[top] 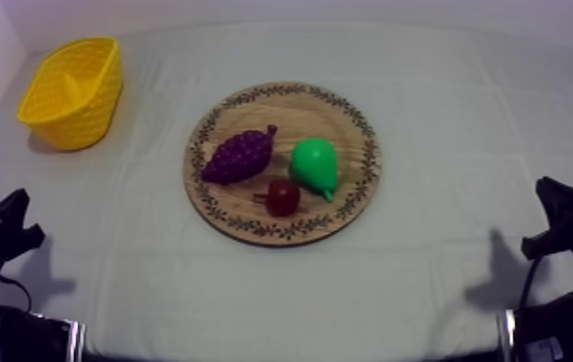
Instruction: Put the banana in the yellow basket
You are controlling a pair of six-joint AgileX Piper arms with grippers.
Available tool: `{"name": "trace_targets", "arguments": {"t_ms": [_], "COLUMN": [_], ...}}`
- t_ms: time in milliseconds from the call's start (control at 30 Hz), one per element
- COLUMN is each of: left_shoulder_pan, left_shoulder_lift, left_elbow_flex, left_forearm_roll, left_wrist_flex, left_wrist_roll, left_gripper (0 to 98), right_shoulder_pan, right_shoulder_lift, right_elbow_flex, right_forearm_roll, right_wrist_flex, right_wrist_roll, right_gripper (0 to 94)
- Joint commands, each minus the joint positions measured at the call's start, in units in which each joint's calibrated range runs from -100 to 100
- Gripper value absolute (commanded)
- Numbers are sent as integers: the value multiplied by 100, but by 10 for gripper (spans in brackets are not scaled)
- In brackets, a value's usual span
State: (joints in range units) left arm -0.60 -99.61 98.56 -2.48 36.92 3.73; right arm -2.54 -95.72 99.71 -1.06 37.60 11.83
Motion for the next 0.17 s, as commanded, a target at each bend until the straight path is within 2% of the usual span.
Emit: {"name": "trace_targets", "arguments": {"t_ms": [0, 133], "left_shoulder_pan": [-45, -78], "left_shoulder_lift": [-5, -11], "left_elbow_flex": [27, 48], "left_forearm_roll": [23, 40], "left_wrist_flex": [-106, -171], "left_wrist_roll": [313, 627], "left_gripper": [0, 0], "right_shoulder_pan": [1, 1], "right_shoulder_lift": [-3, -3], "right_elbow_flex": [-5, -5], "right_forearm_roll": [1, 1], "right_wrist_flex": [14, 14], "right_wrist_roll": [1, 2], "right_gripper": [6, 6]}}
